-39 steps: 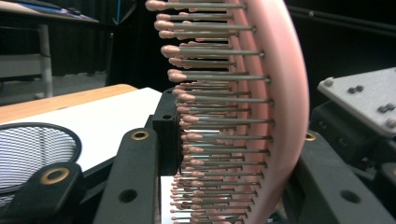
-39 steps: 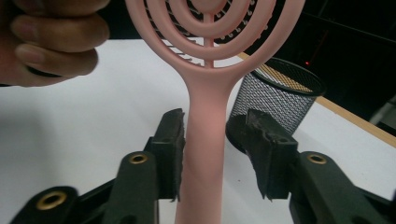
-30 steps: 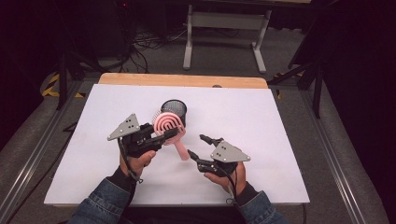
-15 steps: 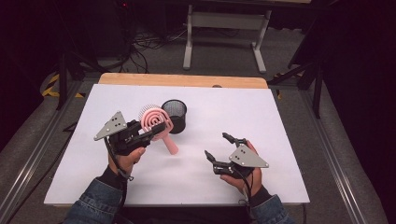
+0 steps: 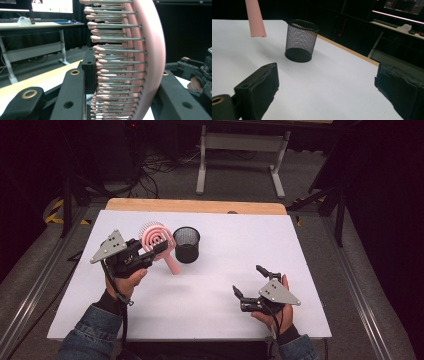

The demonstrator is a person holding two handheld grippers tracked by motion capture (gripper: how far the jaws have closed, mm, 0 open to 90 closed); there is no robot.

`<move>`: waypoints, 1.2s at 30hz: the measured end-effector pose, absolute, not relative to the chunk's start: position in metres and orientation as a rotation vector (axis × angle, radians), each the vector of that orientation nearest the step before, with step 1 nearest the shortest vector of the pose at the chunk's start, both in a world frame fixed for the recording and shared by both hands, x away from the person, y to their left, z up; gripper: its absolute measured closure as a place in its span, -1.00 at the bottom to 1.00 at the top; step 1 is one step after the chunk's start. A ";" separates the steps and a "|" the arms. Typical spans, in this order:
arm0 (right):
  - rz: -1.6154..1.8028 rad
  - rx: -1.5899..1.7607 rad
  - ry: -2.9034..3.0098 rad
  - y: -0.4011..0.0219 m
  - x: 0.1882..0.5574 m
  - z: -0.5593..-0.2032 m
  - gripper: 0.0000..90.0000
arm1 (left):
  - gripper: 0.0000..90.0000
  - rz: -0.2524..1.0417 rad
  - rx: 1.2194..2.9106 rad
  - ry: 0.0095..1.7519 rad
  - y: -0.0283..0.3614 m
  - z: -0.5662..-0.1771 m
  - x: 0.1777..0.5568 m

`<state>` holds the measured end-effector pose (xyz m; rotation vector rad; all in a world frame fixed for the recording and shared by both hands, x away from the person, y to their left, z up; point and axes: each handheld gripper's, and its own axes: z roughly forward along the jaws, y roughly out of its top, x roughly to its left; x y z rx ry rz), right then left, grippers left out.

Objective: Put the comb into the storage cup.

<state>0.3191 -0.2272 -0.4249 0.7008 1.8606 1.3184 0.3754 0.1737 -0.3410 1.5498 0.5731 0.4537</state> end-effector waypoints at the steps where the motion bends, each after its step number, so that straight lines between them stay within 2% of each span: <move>1: 1.318 0.698 1.860 -0.228 0.319 -0.425 -0.88 | 0.39 0.461 1.549 0.570 0.174 -0.337 0.375; 14: 1.300 0.697 1.853 -0.232 0.317 -0.427 -0.89 | 0.39 0.494 1.561 0.547 0.172 -0.303 0.383; 36: 1.321 0.707 1.864 -0.235 0.319 -0.428 -0.90 | 0.39 0.515 1.571 0.565 0.151 -0.288 0.420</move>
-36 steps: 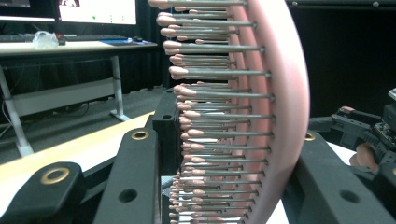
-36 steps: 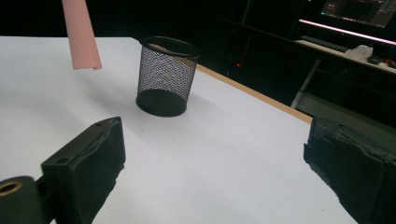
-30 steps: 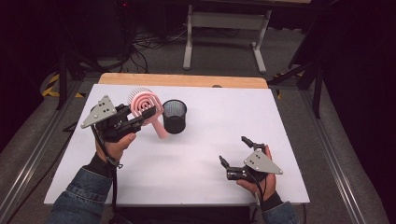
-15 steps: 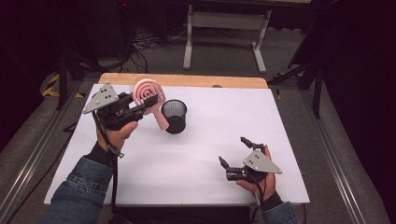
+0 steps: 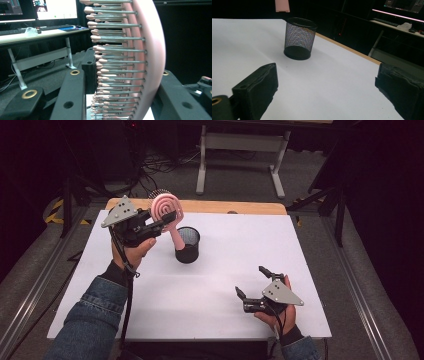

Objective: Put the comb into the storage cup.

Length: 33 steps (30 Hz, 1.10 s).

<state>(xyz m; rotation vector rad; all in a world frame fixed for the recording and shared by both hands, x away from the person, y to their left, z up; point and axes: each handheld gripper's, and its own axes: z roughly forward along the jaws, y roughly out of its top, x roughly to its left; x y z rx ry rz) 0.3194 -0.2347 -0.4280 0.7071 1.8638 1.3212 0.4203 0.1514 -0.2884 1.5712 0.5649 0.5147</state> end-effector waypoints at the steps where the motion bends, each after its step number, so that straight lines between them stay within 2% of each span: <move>1: 1.319 0.707 1.863 -0.234 0.319 -0.428 -0.90 | 0.39 0.516 1.569 0.566 0.150 -0.288 0.422; 33: 1.319 0.703 1.864 -0.234 0.320 -0.429 -0.89 | 0.39 0.530 1.604 0.627 0.129 -0.299 0.460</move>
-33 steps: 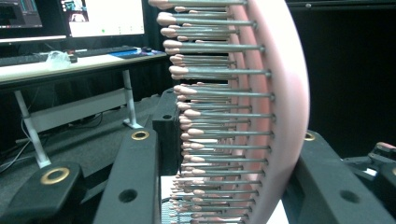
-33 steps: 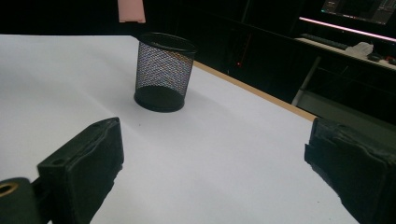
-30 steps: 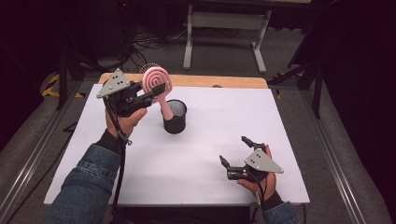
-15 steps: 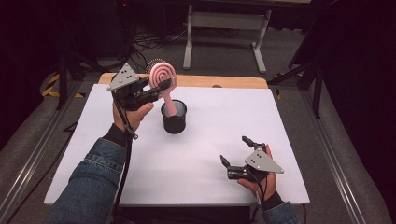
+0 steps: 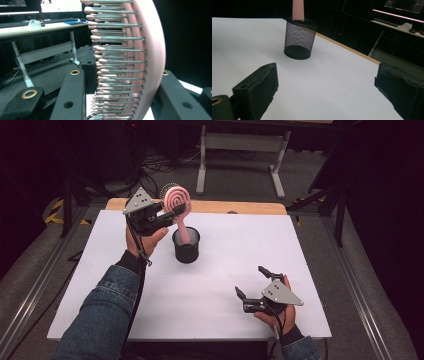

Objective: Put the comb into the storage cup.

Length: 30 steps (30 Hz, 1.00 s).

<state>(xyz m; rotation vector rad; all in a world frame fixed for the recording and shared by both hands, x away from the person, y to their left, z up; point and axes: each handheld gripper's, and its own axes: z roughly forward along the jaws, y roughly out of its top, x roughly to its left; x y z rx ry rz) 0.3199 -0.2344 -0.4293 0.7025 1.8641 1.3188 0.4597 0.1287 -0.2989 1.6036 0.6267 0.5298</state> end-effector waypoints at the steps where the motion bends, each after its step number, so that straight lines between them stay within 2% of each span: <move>1: 1.319 0.702 1.863 -0.234 0.320 -0.429 -0.89 | 0.39 0.530 1.604 0.631 0.128 -0.300 0.461; 30: 1.289 0.687 1.899 -0.232 0.321 -0.432 -0.87 | 0.39 0.430 1.637 0.716 0.115 -0.351 0.476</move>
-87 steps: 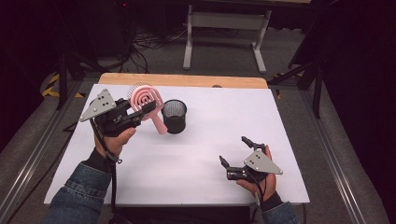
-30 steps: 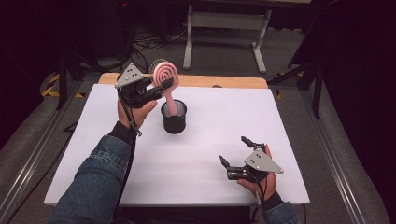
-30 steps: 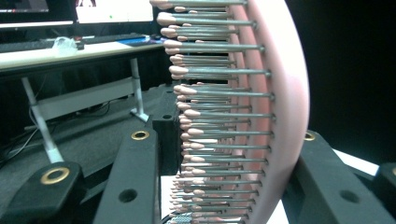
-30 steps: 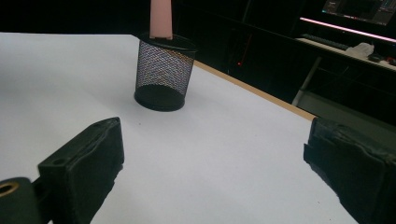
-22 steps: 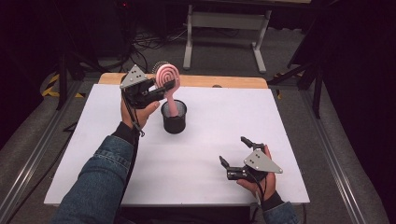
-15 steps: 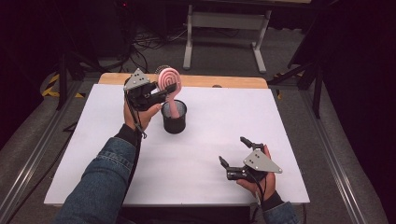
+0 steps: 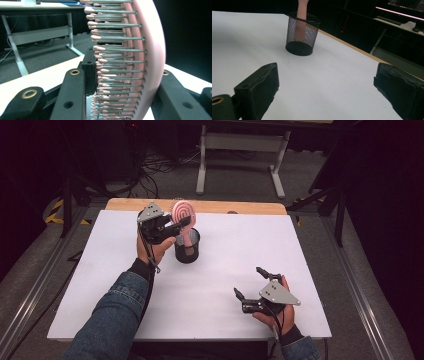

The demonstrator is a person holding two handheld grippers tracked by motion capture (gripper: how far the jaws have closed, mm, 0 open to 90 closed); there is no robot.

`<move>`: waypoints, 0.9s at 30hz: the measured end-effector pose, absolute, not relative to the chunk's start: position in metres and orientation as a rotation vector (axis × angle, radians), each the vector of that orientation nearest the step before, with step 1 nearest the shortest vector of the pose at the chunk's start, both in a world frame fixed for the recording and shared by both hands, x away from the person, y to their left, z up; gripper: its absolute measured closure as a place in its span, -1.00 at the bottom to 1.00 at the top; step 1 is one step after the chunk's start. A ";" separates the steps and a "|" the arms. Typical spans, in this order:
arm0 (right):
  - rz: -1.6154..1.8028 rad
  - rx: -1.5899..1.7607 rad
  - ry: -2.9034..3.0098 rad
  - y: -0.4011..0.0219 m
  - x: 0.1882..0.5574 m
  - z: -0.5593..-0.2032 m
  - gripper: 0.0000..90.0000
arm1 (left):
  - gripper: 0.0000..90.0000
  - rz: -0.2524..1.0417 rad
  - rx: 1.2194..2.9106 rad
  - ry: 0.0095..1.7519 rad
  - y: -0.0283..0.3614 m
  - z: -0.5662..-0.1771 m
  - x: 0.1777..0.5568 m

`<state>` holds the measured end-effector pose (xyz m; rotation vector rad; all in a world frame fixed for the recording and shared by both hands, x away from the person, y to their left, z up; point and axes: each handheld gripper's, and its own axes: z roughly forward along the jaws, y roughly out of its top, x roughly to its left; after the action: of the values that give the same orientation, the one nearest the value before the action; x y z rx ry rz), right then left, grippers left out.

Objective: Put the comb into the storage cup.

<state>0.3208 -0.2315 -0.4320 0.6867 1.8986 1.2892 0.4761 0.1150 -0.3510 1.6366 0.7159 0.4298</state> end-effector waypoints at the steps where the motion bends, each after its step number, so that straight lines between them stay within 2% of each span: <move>1: 1.286 0.686 1.900 -0.231 0.321 -0.432 -0.87 | 0.39 0.424 1.635 0.721 0.114 -0.354 0.476; 27: 1.264 0.670 1.920 -0.228 0.321 -0.434 -0.87 | 0.38 0.385 1.586 0.803 0.124 -0.378 0.480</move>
<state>0.3207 -0.2278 -0.4340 0.6697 1.9196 1.2643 0.4804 0.1240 -0.3783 1.5862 0.8032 0.3849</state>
